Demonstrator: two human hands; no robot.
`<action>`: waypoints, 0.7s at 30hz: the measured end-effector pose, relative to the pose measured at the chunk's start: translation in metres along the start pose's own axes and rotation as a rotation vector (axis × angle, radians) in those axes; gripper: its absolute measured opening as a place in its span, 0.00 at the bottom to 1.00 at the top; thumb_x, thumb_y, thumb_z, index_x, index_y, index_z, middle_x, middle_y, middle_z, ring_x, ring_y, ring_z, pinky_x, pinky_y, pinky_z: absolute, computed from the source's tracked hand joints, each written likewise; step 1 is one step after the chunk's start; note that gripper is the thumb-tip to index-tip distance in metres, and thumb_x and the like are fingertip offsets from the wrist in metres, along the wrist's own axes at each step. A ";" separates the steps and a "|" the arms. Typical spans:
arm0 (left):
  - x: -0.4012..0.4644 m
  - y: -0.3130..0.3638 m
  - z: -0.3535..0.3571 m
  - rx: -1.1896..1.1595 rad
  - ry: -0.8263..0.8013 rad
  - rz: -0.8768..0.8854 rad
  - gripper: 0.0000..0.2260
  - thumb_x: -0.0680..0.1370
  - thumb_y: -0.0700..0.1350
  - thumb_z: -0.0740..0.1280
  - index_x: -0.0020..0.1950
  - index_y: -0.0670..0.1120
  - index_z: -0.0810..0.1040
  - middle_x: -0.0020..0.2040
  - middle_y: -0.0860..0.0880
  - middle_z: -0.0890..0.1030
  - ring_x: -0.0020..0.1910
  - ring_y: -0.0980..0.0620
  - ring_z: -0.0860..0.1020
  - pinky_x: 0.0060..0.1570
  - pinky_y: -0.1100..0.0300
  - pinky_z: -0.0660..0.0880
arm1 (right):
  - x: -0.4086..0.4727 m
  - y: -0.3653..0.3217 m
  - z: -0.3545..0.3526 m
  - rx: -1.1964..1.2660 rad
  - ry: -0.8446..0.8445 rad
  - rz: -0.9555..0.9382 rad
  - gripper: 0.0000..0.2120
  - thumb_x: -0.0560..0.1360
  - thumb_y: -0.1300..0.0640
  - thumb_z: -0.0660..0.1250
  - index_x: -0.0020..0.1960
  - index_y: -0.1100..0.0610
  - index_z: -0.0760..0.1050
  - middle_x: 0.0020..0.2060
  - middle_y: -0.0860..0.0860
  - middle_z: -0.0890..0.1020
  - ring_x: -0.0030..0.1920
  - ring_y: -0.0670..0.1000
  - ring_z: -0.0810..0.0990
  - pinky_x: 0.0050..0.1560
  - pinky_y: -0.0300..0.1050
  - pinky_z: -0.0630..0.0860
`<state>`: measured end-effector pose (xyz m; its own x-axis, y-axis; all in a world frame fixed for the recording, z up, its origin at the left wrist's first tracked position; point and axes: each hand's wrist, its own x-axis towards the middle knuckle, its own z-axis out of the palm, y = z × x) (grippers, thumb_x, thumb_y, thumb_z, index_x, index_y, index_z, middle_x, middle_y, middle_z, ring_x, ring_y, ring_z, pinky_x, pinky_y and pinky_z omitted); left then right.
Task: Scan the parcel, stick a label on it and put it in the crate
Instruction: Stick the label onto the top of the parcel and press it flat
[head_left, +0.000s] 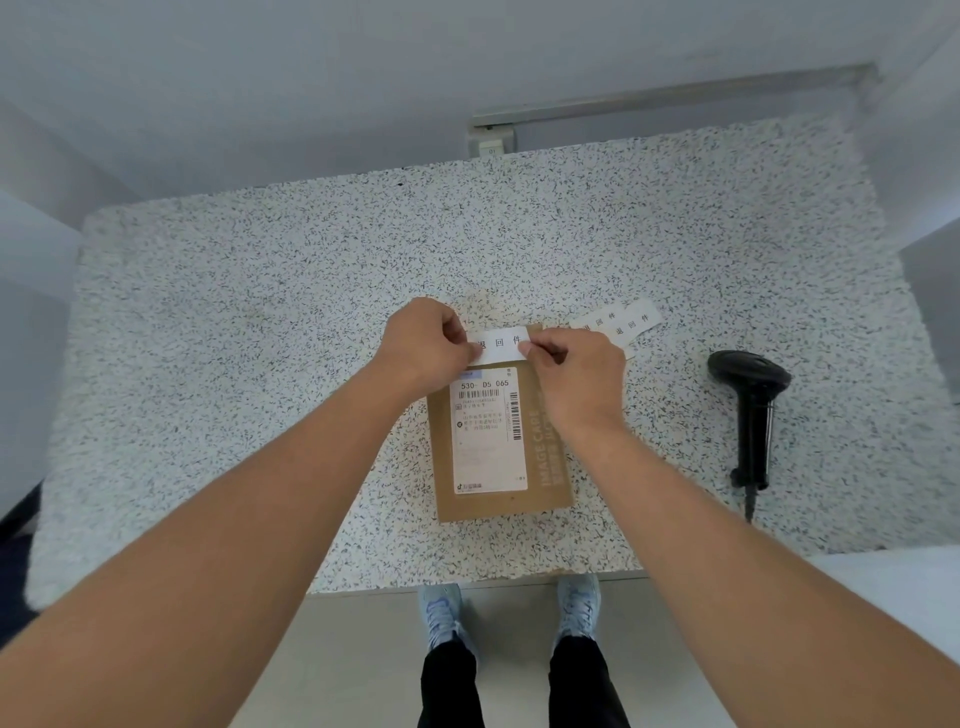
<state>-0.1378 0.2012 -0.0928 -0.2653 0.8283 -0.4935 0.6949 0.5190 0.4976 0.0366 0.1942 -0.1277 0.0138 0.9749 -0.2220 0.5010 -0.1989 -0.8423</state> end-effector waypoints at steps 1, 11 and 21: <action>0.000 0.000 0.000 -0.002 0.006 -0.001 0.08 0.76 0.47 0.76 0.42 0.45 0.81 0.41 0.50 0.84 0.41 0.54 0.81 0.32 0.63 0.72 | 0.000 0.000 0.000 -0.009 -0.005 -0.009 0.07 0.78 0.58 0.74 0.54 0.52 0.87 0.40 0.34 0.84 0.40 0.35 0.83 0.44 0.33 0.81; 0.000 -0.005 0.004 -0.003 0.048 0.019 0.08 0.76 0.46 0.76 0.42 0.45 0.81 0.39 0.51 0.83 0.39 0.54 0.80 0.33 0.63 0.72 | -0.001 0.002 0.007 -0.140 0.050 -0.111 0.07 0.78 0.61 0.73 0.51 0.64 0.79 0.39 0.58 0.84 0.42 0.60 0.83 0.47 0.61 0.83; 0.000 -0.005 0.005 0.027 0.046 0.040 0.07 0.76 0.46 0.76 0.42 0.45 0.82 0.40 0.50 0.83 0.41 0.53 0.80 0.35 0.62 0.76 | -0.004 -0.003 0.006 -0.171 0.016 -0.065 0.23 0.80 0.56 0.72 0.73 0.52 0.74 0.50 0.50 0.84 0.50 0.50 0.83 0.57 0.53 0.82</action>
<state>-0.1383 0.1974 -0.0992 -0.2669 0.8577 -0.4394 0.7233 0.4796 0.4968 0.0300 0.1908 -0.1273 -0.0104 0.9870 -0.1606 0.6413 -0.1166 -0.7584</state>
